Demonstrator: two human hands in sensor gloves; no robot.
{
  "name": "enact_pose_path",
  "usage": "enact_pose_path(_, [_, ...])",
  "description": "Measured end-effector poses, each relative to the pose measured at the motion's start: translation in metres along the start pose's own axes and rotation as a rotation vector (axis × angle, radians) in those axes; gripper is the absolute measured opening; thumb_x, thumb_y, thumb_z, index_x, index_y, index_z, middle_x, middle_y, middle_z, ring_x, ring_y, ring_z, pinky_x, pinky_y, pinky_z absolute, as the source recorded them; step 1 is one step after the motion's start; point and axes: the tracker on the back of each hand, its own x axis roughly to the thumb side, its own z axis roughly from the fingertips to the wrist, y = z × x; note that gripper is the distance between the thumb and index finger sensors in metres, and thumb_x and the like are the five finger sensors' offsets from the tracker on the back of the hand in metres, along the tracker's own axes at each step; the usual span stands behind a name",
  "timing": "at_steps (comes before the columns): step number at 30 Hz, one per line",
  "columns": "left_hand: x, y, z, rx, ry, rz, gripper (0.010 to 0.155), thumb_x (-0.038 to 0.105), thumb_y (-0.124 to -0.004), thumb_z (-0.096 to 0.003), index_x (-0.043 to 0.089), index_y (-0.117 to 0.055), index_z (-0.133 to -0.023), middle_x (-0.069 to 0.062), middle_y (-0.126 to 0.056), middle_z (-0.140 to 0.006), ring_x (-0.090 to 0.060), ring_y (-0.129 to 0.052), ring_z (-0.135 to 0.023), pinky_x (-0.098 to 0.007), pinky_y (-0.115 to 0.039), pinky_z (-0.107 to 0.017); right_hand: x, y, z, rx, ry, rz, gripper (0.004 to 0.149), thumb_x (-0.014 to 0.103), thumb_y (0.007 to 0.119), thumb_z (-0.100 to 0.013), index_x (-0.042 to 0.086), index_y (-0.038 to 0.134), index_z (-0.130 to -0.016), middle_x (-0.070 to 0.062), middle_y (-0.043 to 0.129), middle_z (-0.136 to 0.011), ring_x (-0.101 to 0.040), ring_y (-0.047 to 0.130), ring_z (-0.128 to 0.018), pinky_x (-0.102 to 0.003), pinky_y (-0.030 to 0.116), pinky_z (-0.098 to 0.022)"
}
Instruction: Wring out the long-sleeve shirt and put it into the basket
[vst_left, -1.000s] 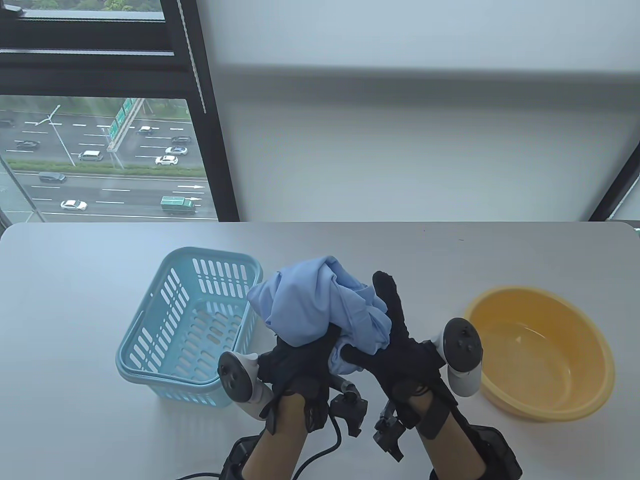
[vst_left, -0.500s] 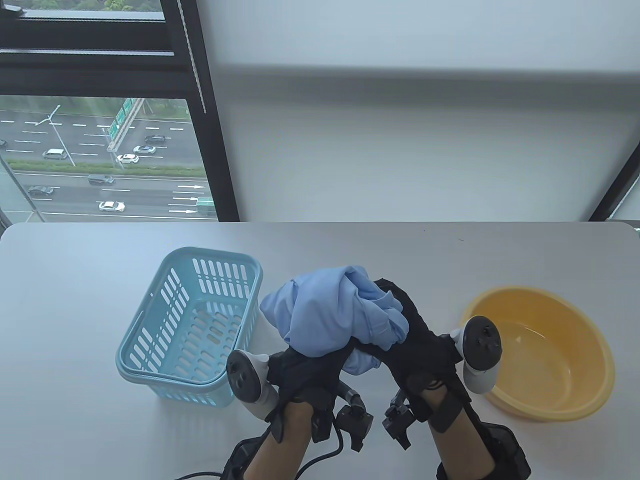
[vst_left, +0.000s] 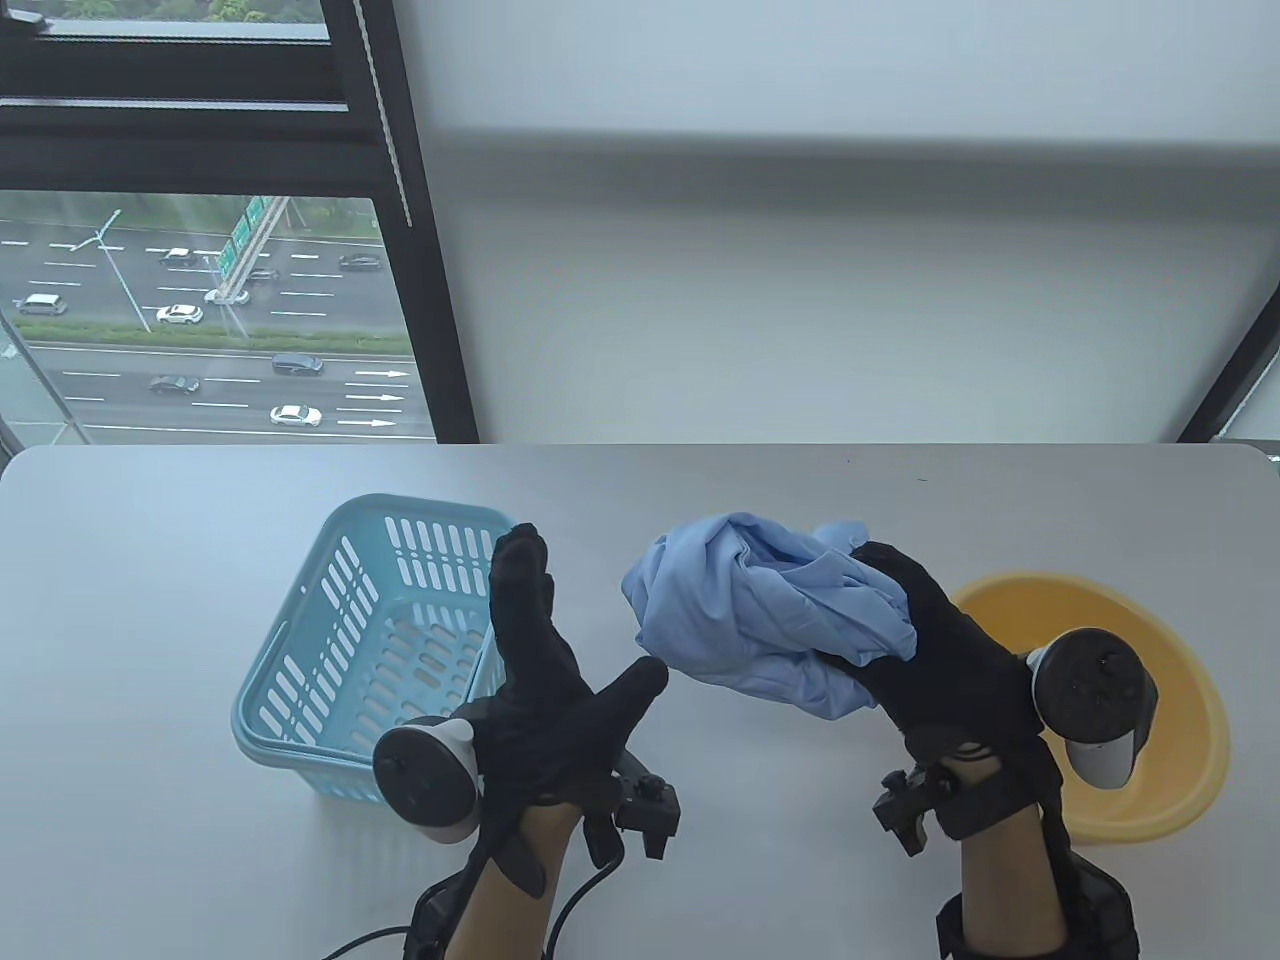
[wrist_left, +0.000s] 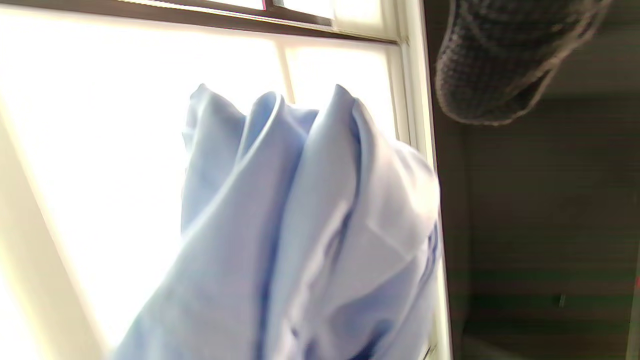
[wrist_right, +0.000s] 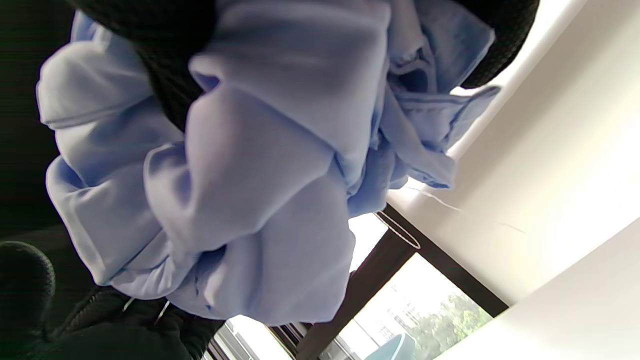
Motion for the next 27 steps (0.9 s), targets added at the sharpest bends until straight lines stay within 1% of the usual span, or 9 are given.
enact_pose_path(3, [0.005,-0.009,-0.002,-0.142,-0.082,-0.107,0.125,0.081,-0.088,-0.0498,0.024,0.003,-0.113,-0.018,0.006,-0.121,-0.051,-0.007,-0.112,-0.067,-0.022,-0.078,0.001,0.003,-0.002,0.111,0.010,0.023,0.075,0.055,0.094,-0.053,0.025,0.058,-0.112,-0.010,0.080,-0.098,-0.035,0.088,-0.080,-0.057,0.069,-0.066])
enact_pose_path(5, [0.004,-0.019,-0.003,-0.266,-0.078,-0.131,0.124,0.083,-0.087,-0.0490,0.027,0.002,-0.114,-0.017,-0.001,-0.125,-0.052,-0.015,-0.115,-0.069,-0.028,-0.079,0.002,0.007,-0.004,0.182,0.002,0.046,0.075,0.055,0.094,-0.052,0.025,0.059,-0.112,-0.010,0.081,-0.098,-0.036,0.089,-0.080,-0.057,0.069,-0.066])
enact_pose_path(6, [0.002,-0.027,-0.004,-0.343,-0.057,-0.135,0.120,0.082,-0.088,-0.0490,0.029,-0.004,-0.116,-0.016,-0.010,-0.128,-0.053,-0.024,-0.116,-0.069,-0.032,-0.080,0.003,0.010,-0.005,0.221,0.003,0.055,0.076,0.055,0.094,-0.052,0.025,0.058,-0.112,-0.010,0.081,-0.098,-0.036,0.089,-0.080,-0.057,0.069,-0.066])
enact_pose_path(8, [-0.002,-0.036,-0.003,-0.405,-0.030,-0.129,0.105,0.081,-0.087,-0.0493,0.032,-0.026,-0.119,-0.012,-0.047,-0.127,-0.046,-0.064,-0.111,-0.064,-0.054,-0.080,0.003,0.011,-0.005,0.224,0.024,0.079,0.075,0.054,0.093,-0.053,0.024,0.058,-0.112,-0.011,0.080,-0.099,-0.038,0.087,-0.081,-0.058,0.067,-0.066])
enact_pose_path(11, [-0.003,-0.048,0.001,-0.300,-0.083,-0.176,0.083,0.075,-0.085,-0.0524,0.031,-0.053,-0.115,-0.006,-0.079,-0.110,-0.040,-0.086,-0.096,-0.058,-0.071,-0.071,0.000,0.007,-0.005,0.214,0.040,0.098,0.075,0.055,0.092,-0.053,0.023,0.058,-0.112,-0.011,0.081,-0.098,-0.038,0.088,-0.081,-0.058,0.068,-0.066])
enact_pose_path(14, [0.004,-0.057,0.005,-0.268,-0.099,-0.253,0.076,0.074,-0.080,-0.0550,0.028,-0.059,-0.112,-0.006,-0.087,-0.100,-0.037,-0.095,-0.084,-0.053,-0.079,-0.063,0.000,0.006,-0.004,0.185,0.053,0.099,0.076,0.056,0.090,-0.054,0.021,0.057,-0.113,-0.013,0.081,-0.097,-0.038,0.087,-0.080,-0.059,0.067,-0.066])
enact_pose_path(18, [0.007,-0.061,0.010,-0.154,-0.079,-0.270,0.073,0.074,-0.075,-0.0577,0.024,-0.060,-0.109,-0.004,-0.093,-0.091,-0.032,-0.104,-0.070,-0.047,-0.087,-0.053,0.010,0.008,-0.001,0.091,0.025,0.133,0.074,0.058,0.088,-0.055,0.023,0.057,-0.112,-0.009,0.081,-0.097,-0.035,0.086,-0.080,-0.057,0.065,-0.067])
enact_pose_path(23, [-0.007,-0.065,0.012,-0.109,0.096,-0.016,0.071,0.071,-0.071,-0.0592,0.018,-0.064,-0.106,-0.005,-0.099,-0.080,-0.029,-0.109,-0.053,-0.042,-0.092,-0.039,0.022,0.015,0.004,-0.089,-0.057,0.244,0.065,0.063,0.083,-0.056,0.027,0.065,-0.107,-0.001,0.086,-0.090,-0.027,0.088,-0.077,-0.053,0.068,-0.067])
enact_pose_path(27, [-0.023,-0.065,0.015,-0.061,0.230,0.231,0.071,0.070,-0.068,-0.0598,0.017,-0.064,-0.105,-0.002,-0.100,-0.075,-0.026,-0.110,-0.048,-0.040,-0.093,-0.035,0.031,0.028,0.008,-0.240,-0.175,0.275,0.058,0.063,0.079,-0.057,0.030,0.069,-0.103,0.001,0.088,-0.085,-0.025,0.089,-0.074,-0.052,0.069,-0.068])
